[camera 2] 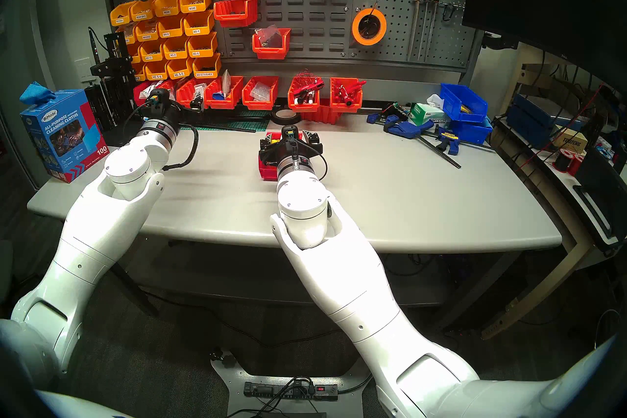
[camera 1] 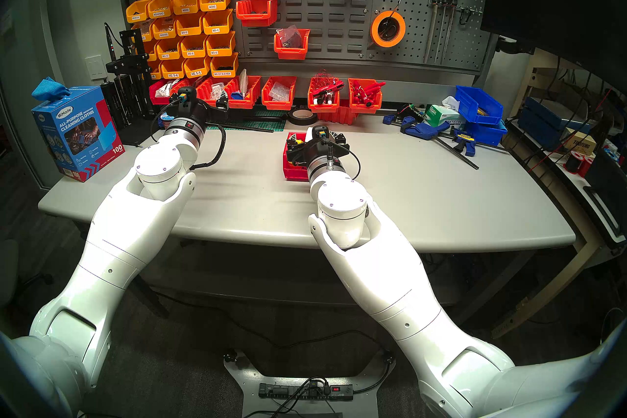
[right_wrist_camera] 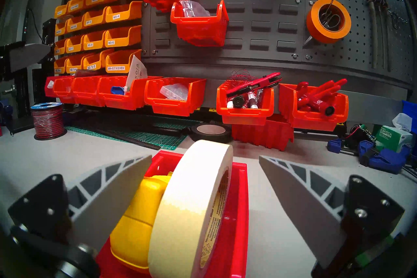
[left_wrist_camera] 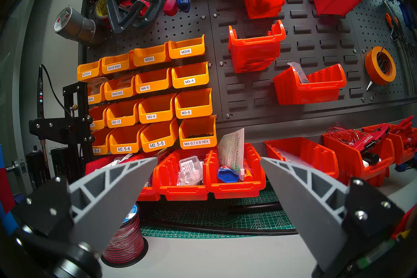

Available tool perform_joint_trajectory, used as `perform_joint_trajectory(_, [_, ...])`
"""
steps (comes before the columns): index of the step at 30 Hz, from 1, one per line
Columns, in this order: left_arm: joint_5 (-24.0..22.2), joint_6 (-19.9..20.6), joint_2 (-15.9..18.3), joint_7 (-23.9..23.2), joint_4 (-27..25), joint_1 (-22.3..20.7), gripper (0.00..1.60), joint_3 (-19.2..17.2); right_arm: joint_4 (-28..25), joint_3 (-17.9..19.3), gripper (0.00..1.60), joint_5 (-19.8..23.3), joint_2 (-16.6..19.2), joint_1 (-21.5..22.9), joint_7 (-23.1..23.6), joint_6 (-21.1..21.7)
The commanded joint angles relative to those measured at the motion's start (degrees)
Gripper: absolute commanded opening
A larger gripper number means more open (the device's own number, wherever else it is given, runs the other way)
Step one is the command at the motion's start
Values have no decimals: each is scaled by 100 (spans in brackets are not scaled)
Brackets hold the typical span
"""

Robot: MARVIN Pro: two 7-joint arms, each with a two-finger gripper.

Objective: Take out tools from the storage box

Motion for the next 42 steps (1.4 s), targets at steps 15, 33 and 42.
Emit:
perform_joint_trajectory(15, [3, 2, 11, -7, -40, -83, 160, -31, 450, -67, 160, -113, -179, 276, -159, -141])
perform_joint_trajectory(33, [4, 2, 11, -8, -40, -83, 160, -31, 821, -64, 125, -196, -330, 526, -379, -224])
perform_joint_trajectory(42, [4, 2, 11, -8, -40, -83, 160, -32, 938, -40, 110, -218, -368, 606, -421, -239])
